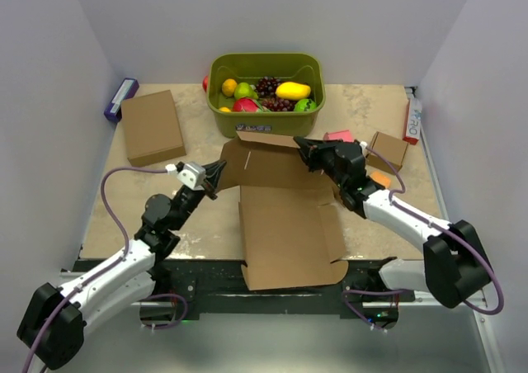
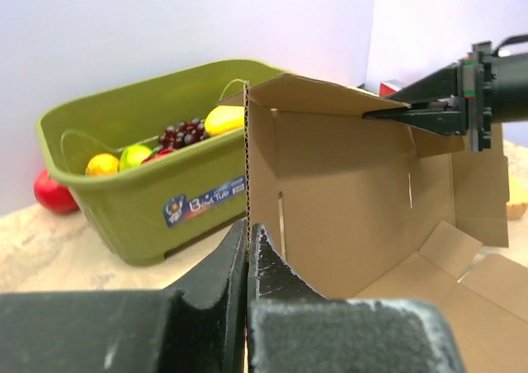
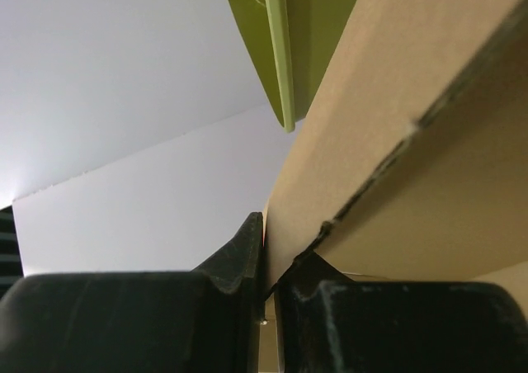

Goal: Fold the paper box

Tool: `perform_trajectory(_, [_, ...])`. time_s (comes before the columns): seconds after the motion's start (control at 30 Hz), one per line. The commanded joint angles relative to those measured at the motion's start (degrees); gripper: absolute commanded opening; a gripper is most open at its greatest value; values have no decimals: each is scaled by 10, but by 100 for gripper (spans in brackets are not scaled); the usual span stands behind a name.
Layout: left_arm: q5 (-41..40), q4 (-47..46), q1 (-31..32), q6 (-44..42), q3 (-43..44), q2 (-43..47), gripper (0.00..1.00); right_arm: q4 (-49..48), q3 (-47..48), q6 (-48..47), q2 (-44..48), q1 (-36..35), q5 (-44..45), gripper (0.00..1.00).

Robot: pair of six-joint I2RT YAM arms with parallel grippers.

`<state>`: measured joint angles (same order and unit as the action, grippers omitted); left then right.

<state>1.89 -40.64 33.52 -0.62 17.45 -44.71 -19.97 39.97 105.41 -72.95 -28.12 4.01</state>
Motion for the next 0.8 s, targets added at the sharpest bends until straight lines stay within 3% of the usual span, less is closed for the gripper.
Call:
perform_trajectory(0.0, [-68,-116,1,70,-45,4,0,-92,-29,-29,3,2,16,9])
perform_trajectory(0.2, [-85,-157,-13,92,-70,-31,0,-104,-41,-71,25,1,14,9])
perform_trajectory(0.43, [19,-206,-98,134,-46,-104,0,-100,-52,-110,39,1,16,8])
perform_trajectory(0.6, [74,-225,-101,116,-8,-169,2,-122,-61,-120,31,2,23,8])
perform_trajectory(0.63, [93,-225,-101,119,0,-173,6,-128,-63,-122,30,1,26,8])
perform_trajectory(0.77, [98,-205,-101,128,14,-158,42,-137,-59,-138,28,0,35,9])
